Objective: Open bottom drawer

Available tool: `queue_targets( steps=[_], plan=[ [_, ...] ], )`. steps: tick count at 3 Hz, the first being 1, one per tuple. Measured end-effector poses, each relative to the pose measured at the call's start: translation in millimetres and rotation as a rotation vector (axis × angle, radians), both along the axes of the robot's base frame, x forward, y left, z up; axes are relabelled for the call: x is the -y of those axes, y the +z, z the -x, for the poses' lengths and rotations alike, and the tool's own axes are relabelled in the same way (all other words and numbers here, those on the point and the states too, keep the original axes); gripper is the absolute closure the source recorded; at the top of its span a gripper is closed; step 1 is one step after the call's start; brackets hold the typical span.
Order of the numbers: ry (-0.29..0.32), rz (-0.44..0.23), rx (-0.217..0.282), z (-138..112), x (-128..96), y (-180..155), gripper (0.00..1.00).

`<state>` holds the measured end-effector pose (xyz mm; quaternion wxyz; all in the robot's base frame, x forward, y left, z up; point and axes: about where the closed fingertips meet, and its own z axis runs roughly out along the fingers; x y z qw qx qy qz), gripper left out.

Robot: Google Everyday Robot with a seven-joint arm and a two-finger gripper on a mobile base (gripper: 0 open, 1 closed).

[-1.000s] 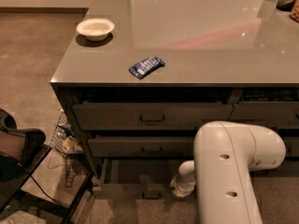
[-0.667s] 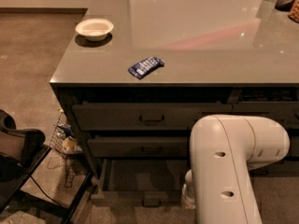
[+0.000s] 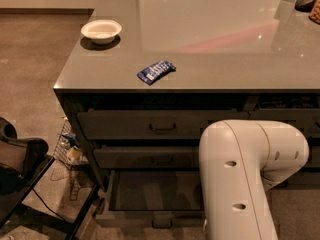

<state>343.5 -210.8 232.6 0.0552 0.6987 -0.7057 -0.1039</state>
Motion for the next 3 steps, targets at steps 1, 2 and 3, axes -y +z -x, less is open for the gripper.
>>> queue_targets(
  steps=[1,2,3],
  plan=[
    [0.0,0.0,-0.002,0.9,0.0,-0.6,0.54],
    [0.0,0.0,-0.004,2.1,-0.1,-1.3,0.3],
    [0.0,0.0,-0.007,3.4,-0.1,-1.9,0.07]
  ],
)
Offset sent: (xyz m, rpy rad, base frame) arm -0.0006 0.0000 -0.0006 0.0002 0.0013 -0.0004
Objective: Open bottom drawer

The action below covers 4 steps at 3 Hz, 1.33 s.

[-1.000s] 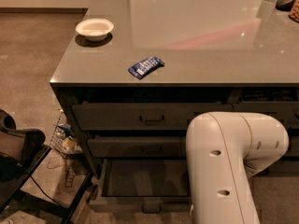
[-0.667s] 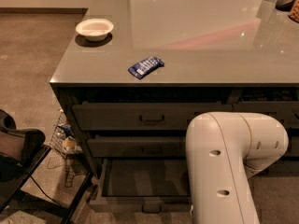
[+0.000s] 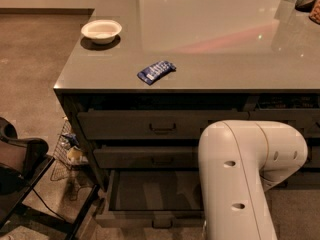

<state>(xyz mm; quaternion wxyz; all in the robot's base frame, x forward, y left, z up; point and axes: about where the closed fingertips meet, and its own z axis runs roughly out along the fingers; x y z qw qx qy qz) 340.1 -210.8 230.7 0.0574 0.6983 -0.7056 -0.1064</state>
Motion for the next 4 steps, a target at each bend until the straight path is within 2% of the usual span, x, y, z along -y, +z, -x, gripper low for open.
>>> queue_targets(
  steps=[1,2,3,4],
  plan=[
    [0.0,0.0,-0.001,0.8,0.0,-0.4,0.0],
    [0.0,0.0,-0.002,0.8,0.0,-0.4,0.0],
    [0.053,0.039,0.058,-19.3,6.2,30.4,0.02],
    [0.128,0.068,0.141,-62.2,1.0,69.2,0.25]
  ],
)
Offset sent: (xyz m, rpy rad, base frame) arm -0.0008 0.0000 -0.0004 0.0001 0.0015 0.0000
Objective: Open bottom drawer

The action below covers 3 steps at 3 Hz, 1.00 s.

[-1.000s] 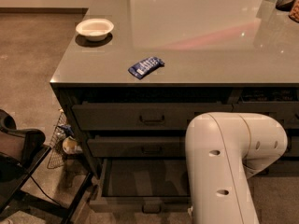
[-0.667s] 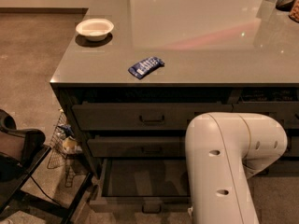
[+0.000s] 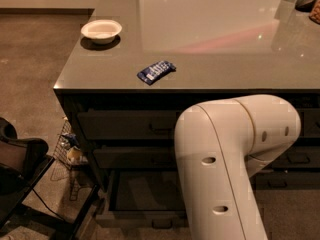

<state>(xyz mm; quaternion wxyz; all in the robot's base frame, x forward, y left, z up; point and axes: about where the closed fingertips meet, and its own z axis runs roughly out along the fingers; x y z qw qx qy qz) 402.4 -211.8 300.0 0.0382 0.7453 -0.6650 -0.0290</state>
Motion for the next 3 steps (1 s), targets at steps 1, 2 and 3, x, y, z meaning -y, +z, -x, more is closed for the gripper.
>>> queue_targets(
  steps=[1,2,3],
  plan=[
    [0.082,-0.045,0.081,-44.2,-19.5,22.1,0.48],
    [0.117,-0.178,0.18,-83.5,-39.2,20.6,0.72],
    [0.105,-0.252,0.248,-103.1,-23.4,14.2,0.95]
  ],
)
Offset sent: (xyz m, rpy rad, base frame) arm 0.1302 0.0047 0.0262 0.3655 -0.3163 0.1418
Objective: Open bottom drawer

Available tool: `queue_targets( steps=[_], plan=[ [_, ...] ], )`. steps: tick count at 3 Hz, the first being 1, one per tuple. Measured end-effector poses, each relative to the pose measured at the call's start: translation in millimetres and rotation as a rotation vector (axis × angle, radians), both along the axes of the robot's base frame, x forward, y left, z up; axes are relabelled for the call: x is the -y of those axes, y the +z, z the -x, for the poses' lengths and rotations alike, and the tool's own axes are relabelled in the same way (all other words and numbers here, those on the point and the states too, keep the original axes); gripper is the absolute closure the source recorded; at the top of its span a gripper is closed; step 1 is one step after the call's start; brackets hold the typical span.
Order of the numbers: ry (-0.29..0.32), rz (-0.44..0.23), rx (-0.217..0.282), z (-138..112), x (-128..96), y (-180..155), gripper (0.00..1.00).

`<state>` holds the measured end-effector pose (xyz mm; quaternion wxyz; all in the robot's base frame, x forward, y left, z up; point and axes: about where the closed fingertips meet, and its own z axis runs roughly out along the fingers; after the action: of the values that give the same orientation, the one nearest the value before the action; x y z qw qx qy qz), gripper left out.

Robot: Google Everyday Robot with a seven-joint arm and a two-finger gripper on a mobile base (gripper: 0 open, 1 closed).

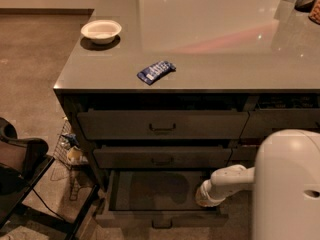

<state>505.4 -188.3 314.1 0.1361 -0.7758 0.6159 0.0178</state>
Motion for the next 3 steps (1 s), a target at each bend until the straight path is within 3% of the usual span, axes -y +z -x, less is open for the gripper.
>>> queue_targets(
  steps=[1,3],
  plan=[
    [-0.005,0.0,0.025,-5.3,13.9,2.4,1.0],
    [-0.003,-0.011,0.018,-18.3,1.9,-16.5,1.0]
  ],
)
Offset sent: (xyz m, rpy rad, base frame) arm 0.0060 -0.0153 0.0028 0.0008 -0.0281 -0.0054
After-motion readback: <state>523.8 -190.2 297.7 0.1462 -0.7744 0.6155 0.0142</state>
